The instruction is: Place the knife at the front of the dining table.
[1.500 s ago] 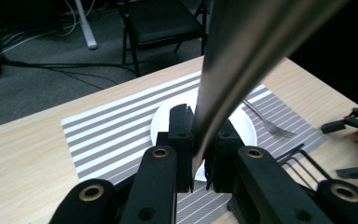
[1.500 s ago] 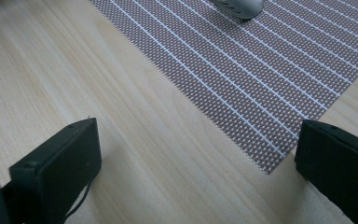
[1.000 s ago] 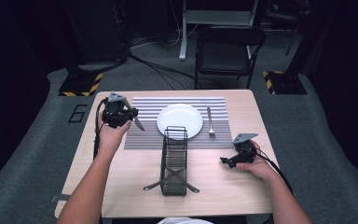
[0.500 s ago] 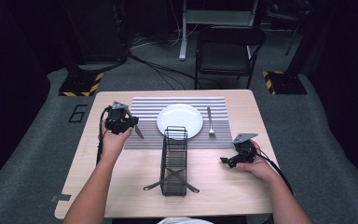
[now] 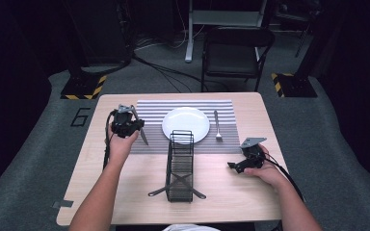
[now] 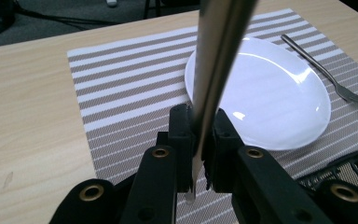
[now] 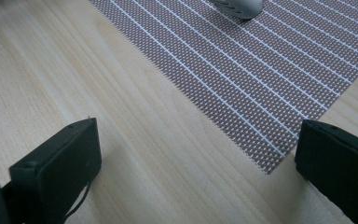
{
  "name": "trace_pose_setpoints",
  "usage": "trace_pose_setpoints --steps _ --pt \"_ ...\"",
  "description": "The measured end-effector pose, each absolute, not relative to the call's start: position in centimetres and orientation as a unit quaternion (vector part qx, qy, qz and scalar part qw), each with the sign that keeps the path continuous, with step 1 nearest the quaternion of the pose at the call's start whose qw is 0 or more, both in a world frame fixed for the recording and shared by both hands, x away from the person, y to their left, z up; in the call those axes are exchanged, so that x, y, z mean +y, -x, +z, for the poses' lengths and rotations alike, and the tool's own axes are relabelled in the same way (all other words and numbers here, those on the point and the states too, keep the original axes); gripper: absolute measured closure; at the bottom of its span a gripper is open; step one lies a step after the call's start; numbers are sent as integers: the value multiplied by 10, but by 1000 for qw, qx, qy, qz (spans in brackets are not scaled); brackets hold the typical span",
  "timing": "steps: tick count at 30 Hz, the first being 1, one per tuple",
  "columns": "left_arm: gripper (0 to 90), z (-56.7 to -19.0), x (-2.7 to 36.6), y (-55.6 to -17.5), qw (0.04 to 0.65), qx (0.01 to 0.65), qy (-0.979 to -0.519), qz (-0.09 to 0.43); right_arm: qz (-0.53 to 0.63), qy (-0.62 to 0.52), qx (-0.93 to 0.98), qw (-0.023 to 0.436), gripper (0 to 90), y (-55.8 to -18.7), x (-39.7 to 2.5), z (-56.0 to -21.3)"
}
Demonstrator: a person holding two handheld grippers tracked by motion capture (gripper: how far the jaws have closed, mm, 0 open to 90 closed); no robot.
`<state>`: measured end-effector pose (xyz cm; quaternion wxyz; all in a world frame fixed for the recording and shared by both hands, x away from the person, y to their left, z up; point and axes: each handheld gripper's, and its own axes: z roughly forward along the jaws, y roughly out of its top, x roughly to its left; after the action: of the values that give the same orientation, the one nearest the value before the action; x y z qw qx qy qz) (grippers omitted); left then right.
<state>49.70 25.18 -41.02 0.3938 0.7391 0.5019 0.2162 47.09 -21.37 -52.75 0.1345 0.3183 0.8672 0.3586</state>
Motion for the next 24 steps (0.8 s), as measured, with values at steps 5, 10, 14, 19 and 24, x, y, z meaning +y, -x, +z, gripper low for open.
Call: trace_pose_setpoints --steps 5,10,14,19,24 --pt "823 -412 244 -507 397 504 -733 225 359 -318 867 134 0 -471 -214 -528" --pt "823 -418 239 -516 408 511 -719 236 359 -318 867 135 0 -471 -214 -528" --pt "824 -421 238 -520 414 517 -710 237 359 -318 867 134 0 -471 -214 -528" --pt "824 -423 237 -524 419 519 -706 240 359 -318 867 134 0 -471 -214 -528" --pt "824 -425 234 -529 416 519 -707 242 359 -318 867 134 0 -471 -214 -528"
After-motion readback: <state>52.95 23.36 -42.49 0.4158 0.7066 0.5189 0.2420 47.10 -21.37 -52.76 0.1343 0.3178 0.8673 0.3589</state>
